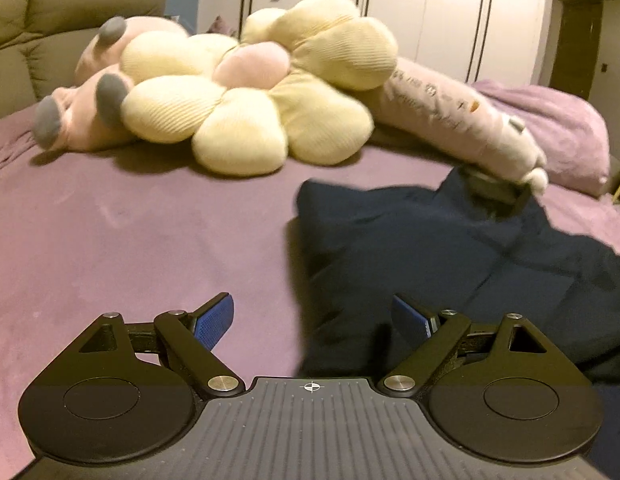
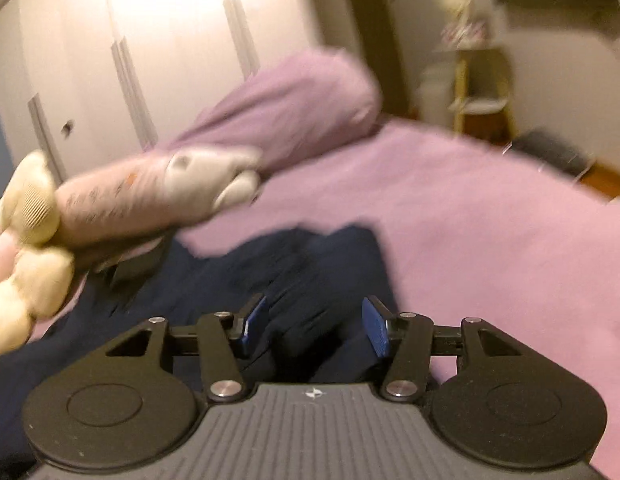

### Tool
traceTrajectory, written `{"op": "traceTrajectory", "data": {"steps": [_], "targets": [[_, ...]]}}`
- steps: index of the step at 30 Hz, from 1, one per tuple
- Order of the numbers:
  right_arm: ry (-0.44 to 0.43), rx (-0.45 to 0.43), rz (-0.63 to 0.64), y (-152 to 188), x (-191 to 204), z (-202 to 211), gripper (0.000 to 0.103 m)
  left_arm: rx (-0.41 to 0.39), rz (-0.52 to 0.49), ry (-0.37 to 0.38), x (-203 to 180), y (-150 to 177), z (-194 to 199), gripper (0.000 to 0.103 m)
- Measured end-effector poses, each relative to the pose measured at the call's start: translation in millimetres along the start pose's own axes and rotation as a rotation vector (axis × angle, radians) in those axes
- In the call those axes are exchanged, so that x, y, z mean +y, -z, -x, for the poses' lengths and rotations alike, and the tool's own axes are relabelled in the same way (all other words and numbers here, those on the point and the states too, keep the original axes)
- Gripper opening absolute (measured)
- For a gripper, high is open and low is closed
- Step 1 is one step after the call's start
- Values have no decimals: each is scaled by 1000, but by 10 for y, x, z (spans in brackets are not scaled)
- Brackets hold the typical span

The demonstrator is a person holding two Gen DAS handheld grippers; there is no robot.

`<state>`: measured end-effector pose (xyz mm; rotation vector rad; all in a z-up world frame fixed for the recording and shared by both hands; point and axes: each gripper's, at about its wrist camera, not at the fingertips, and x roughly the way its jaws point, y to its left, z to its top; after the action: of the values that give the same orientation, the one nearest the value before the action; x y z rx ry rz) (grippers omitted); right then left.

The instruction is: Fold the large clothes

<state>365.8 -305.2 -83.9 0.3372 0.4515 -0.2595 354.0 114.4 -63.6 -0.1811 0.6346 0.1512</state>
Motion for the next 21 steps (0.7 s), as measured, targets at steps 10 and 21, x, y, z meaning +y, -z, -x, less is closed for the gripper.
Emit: {"op": "traceTrajectory", "data": {"steps": [10,21], "targets": [[-134,155,263,316,641,-603,6,3,-71,-7,-467,153,-674,100],[-102,72,348,414,375,-367,0,72,55,82,-146,278,-651,103]]}}
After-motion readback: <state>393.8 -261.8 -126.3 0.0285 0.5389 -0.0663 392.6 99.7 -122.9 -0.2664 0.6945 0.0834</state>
